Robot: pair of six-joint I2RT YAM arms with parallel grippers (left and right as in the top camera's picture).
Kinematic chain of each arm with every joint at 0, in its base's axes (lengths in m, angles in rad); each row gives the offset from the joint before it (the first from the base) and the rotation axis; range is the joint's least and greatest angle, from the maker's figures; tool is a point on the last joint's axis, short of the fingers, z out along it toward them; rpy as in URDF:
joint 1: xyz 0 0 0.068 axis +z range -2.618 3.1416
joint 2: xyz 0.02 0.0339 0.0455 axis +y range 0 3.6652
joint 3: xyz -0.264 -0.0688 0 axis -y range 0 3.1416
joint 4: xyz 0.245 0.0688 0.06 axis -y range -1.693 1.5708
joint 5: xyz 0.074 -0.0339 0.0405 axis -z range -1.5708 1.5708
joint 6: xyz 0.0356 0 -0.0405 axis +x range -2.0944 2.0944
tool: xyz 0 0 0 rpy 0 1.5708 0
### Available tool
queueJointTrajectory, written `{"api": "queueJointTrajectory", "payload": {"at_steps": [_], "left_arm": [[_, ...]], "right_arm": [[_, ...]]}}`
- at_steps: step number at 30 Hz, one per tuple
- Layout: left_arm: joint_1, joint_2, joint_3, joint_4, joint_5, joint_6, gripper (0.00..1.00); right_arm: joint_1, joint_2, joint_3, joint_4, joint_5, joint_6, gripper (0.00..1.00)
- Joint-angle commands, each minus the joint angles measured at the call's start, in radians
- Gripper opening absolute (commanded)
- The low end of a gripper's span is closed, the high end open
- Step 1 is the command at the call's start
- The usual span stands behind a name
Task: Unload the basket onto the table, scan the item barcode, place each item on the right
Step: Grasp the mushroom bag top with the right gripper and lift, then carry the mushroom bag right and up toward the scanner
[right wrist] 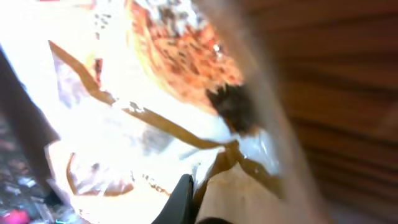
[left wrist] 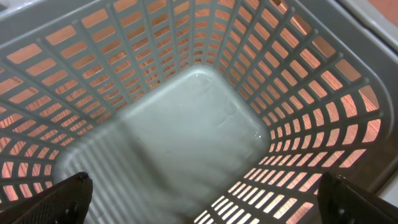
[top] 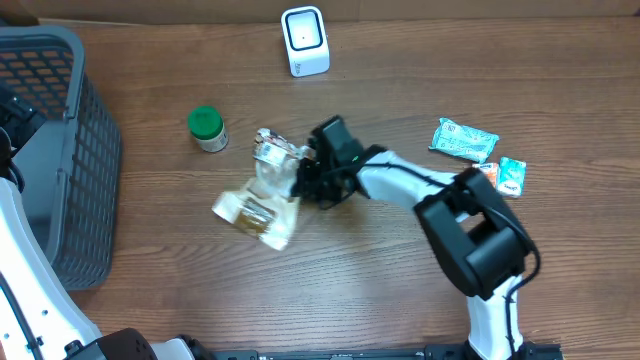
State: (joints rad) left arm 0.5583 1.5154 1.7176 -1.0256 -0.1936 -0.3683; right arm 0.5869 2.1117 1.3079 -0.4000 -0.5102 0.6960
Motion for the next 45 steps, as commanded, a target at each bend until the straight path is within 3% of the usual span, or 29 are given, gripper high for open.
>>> {"api": "queueJointTrajectory", "payload": {"at_steps": [1,4,8,19,22,28,36,45], "left_arm": [[0.004,0.004,0.019,0.001,0.004,-0.021,1.0],[0.004,0.004,0.019,0.001,0.004,-0.021,1.0],[0.004,0.004,0.019,0.001,0.004,-0.021,1.0],[0.004,0.004,0.019,0.001,0.004,-0.021,1.0],[0.004,0.004,0.019,0.001,0.004,-0.021,1.0],[0.004,0.004,0.019,0.001,0.004,-0.021,1.0],[0.004,0.004,0.019,0.001,0.004,-0.021,1.0],[0.004,0.004,0.019,0.001,0.004,-0.021,1.0]], "right_arm": [[-0.057,-0.045,0.071,-0.124,-0.001,-0.325,0.04],[-0.084,-0.045,0.08,-0.19,-0.002,-0.47,0.04],[-0.101,-0.045,0.079,-0.198,0.0,-0.562,0.04],[-0.12,-0.045,0.079,-0.119,-0.014,-0.483,0.04],[-0.143,-0.058,0.079,-0.121,-0.163,-0.461,0.04],[-0.213,-0.176,0.079,-0.146,-0.43,-0.536,0.04],[-0.272,-0.343,0.079,-0.203,-0.539,-0.568,0.04],[-0.278,-0.352,0.079,-0.27,-0.595,-0.63,0.04]]}}
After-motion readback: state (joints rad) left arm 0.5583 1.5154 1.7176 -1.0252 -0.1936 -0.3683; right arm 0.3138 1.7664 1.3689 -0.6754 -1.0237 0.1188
